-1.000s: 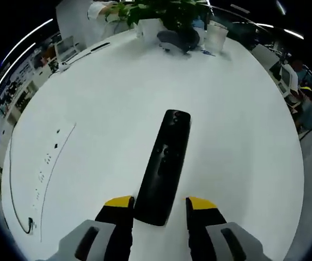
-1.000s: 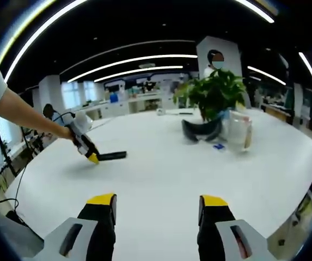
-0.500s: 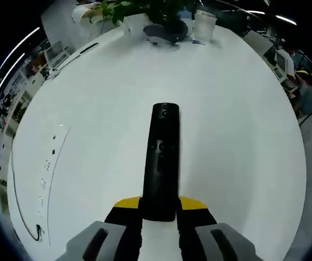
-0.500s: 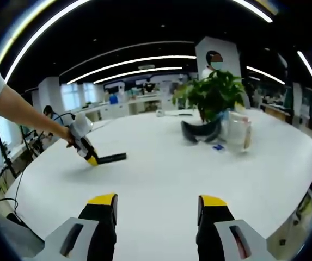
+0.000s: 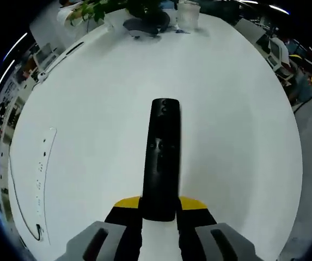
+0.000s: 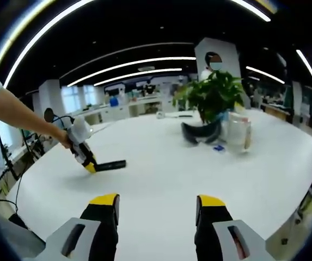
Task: Press the specified remote control buttons in sequence, fully releasing each button before pressing the next.
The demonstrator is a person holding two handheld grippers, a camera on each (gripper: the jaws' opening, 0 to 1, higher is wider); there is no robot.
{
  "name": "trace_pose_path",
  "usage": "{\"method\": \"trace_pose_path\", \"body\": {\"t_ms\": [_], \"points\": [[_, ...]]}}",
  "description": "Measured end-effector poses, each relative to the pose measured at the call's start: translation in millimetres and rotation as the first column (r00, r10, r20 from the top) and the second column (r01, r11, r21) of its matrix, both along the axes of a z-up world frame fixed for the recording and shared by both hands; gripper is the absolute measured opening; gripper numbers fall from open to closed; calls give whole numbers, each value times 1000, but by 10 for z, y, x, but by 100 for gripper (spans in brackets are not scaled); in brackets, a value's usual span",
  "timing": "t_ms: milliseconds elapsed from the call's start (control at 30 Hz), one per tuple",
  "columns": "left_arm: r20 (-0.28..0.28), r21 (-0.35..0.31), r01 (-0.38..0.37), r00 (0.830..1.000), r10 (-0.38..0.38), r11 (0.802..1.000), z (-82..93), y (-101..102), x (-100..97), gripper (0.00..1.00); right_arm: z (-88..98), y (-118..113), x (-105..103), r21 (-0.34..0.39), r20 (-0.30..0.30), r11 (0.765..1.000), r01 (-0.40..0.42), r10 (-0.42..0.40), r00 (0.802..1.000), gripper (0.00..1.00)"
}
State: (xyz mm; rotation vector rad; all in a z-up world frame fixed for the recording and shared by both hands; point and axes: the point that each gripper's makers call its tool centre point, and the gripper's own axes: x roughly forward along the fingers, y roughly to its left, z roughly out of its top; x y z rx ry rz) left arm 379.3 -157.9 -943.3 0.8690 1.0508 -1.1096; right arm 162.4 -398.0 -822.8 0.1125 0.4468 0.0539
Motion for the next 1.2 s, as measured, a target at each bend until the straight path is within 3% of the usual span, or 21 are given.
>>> {"method": "trace_pose_path", "body": {"t_ms": [567,1200], "points": [[-13,56,26,1000,-25,998,-14,-48,-448,23,38,19,-7,19,16,1000,-7,7,1000,49],[-18,73,52,999,-51,996,-64,-89,-807,23,43,140,-39,29,10,998,-64,64,998,32]]}}
